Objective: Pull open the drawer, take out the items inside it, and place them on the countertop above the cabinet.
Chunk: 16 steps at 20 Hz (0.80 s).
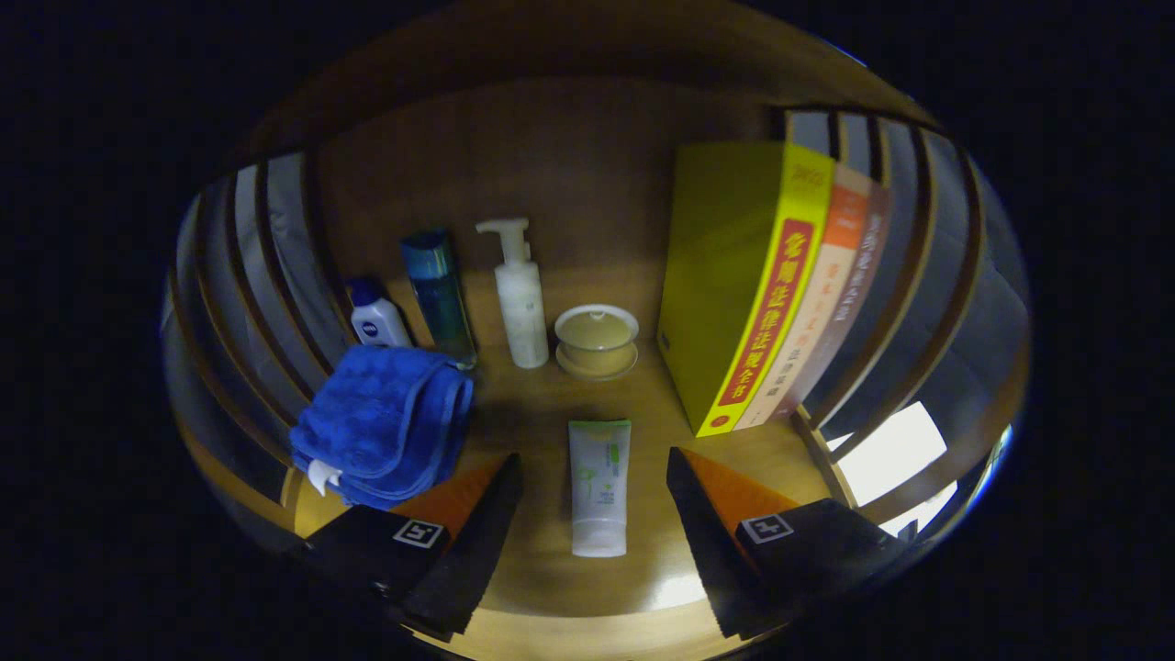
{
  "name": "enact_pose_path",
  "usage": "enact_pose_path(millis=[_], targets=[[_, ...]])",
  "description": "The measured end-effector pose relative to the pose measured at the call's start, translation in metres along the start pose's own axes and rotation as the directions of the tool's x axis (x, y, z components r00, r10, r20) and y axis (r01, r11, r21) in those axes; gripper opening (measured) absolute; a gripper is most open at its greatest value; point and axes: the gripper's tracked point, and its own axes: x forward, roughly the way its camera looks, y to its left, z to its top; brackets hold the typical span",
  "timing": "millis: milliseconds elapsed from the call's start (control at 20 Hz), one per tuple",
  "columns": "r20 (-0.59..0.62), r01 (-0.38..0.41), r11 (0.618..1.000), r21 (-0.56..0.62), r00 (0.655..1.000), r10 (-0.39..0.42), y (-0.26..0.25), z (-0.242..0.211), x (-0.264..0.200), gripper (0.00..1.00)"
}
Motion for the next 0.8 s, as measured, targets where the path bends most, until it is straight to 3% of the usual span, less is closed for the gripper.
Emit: enact_pose_path(millis=[400, 600, 800], targets=[[0.223, -0.02, 1.0, 0.022, 0.975, 0.014, -0.014, 0.032, -0.148, 0.99], [0.309, 0.002, 1.0, 0.0, 0.951, -0.002, -0.03, 0.021, -0.193, 0.99], [0.359, -0.061, 0.997, 0.042, 0.932, 0.042, -0.021, -0.006, -0.244, 0.99]])
